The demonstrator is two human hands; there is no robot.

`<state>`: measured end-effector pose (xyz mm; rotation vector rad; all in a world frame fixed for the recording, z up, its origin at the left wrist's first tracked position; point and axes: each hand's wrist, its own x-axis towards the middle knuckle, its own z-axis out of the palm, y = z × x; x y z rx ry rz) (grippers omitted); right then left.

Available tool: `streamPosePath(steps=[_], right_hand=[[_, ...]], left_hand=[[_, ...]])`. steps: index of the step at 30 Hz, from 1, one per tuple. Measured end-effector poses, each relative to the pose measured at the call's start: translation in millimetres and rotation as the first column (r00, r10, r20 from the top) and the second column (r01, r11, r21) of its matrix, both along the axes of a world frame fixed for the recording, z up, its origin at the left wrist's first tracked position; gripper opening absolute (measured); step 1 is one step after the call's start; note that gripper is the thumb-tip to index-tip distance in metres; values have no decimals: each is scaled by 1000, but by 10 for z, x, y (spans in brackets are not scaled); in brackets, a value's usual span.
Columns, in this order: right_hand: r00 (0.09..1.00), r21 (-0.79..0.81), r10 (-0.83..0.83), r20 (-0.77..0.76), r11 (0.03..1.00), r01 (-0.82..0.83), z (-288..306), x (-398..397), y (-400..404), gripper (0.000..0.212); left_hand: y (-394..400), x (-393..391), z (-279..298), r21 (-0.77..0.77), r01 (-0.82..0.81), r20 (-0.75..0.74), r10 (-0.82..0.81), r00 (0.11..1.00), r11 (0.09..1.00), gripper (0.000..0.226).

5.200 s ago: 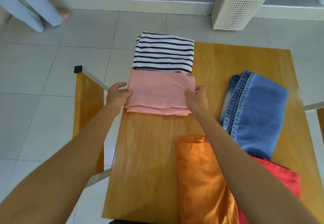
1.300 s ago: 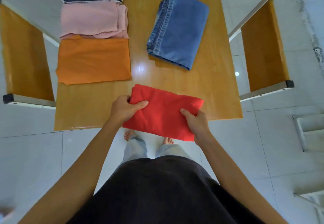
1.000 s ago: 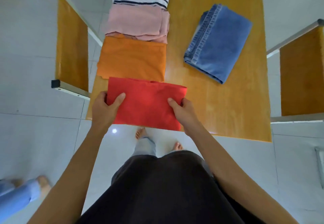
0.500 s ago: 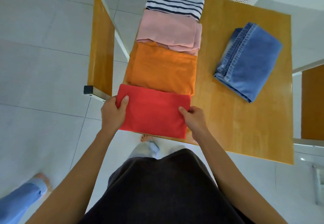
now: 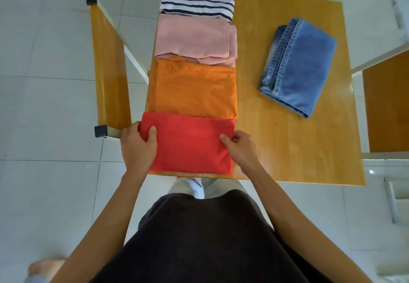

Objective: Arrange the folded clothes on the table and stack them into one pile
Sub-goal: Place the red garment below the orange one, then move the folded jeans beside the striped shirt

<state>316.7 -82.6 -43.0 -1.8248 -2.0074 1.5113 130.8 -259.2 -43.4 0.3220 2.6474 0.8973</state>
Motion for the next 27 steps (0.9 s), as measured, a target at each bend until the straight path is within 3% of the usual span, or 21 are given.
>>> streamPosePath(steps=[6, 13, 17, 19, 21, 23, 25, 27], right_hand=[[999, 171, -11, 43, 985, 3, 129, -11, 174, 25], [990, 248, -142, -24, 958, 144, 297, 148, 647, 17], [967, 252, -247, -65, 934, 255, 402, 293, 954, 12], [957, 254, -282, -70, 922, 291, 440, 357, 1129, 14], [951, 268, -301, -75, 912, 310, 456, 424, 1319, 14], [950, 332, -310, -48, 892, 308, 459, 490, 1528, 14], [938, 419, -342, 60, 861, 287, 440, 557, 1767, 18], [905, 395, -402, 139, 860, 322, 393, 624, 2024, 32]], left_hand=[[431, -43, 272, 23, 74, -194, -68, 979, 997, 43], [1359, 158, 466, 181, 412, -226, -370, 901, 893, 39], [1939, 390, 457, 218, 524, -226, -480, 848, 823, 32], [2195, 562, 407, 212, 537, -112, -526, 843, 816, 29], [2408, 768, 398, 193, 488, 146, -516, 844, 851, 36], [2578, 955, 292, 155, 464, 393, -486, 781, 872, 50], [2729, 1095, 177, 140, 494, 520, -489, 701, 858, 69], [2887, 1197, 58, 166, 456, 576, -461, 675, 875, 81]])
